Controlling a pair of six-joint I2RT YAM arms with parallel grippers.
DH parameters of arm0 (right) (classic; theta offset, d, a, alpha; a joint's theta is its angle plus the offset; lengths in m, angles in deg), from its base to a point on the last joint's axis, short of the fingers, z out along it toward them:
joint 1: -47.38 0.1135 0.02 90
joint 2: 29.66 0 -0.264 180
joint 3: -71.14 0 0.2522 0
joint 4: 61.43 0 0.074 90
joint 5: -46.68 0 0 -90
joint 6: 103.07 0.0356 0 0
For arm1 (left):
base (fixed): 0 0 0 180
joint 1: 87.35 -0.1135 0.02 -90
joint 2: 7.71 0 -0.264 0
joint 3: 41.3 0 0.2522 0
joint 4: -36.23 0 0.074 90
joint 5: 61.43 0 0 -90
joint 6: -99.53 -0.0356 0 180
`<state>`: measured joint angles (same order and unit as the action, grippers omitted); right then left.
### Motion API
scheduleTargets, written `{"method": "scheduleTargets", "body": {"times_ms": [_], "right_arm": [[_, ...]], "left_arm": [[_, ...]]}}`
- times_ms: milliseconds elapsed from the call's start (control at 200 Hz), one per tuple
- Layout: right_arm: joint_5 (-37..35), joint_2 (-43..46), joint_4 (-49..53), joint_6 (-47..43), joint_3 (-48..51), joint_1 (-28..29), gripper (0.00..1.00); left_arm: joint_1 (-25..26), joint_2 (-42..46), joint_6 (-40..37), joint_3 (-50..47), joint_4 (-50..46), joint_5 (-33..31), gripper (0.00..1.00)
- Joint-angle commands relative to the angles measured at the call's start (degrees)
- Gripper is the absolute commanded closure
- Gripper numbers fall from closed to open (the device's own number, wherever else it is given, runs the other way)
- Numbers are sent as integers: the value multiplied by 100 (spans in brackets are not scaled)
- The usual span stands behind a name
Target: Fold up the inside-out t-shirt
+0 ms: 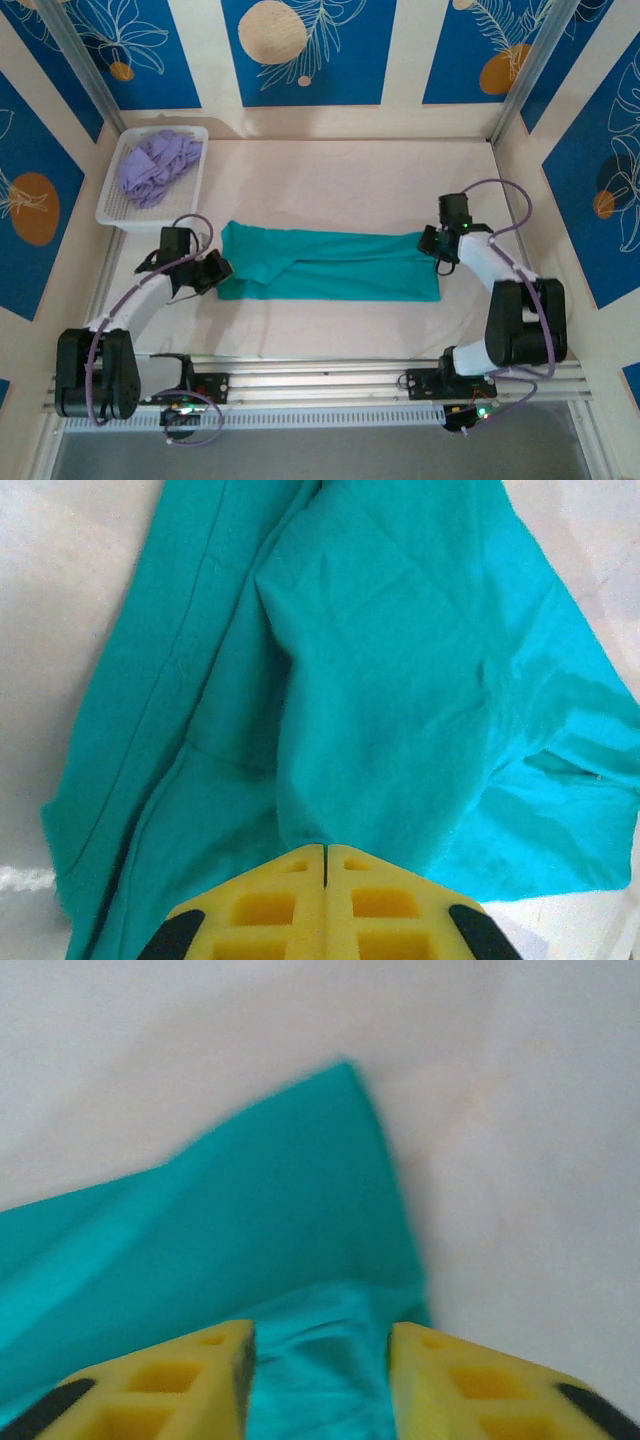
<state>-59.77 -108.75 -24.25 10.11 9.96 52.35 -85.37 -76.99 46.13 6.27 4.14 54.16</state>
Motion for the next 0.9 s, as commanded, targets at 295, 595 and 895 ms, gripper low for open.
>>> {"method": "scheduleTargets", "body": {"times_ms": [295,595,895], "right_arm": [[2057,-996,-2707,708,-340,3709,47],[2679,-2942,-3063,1687,-1606,4230,46],[2481,-3683,-2550,1916,-2281,4299,47]], "left_arm": [[-67,-125,124,15,689,182,100],[-66,-30,130,21,779,249,100],[-66,37,151,-73,850,289,100]]}}
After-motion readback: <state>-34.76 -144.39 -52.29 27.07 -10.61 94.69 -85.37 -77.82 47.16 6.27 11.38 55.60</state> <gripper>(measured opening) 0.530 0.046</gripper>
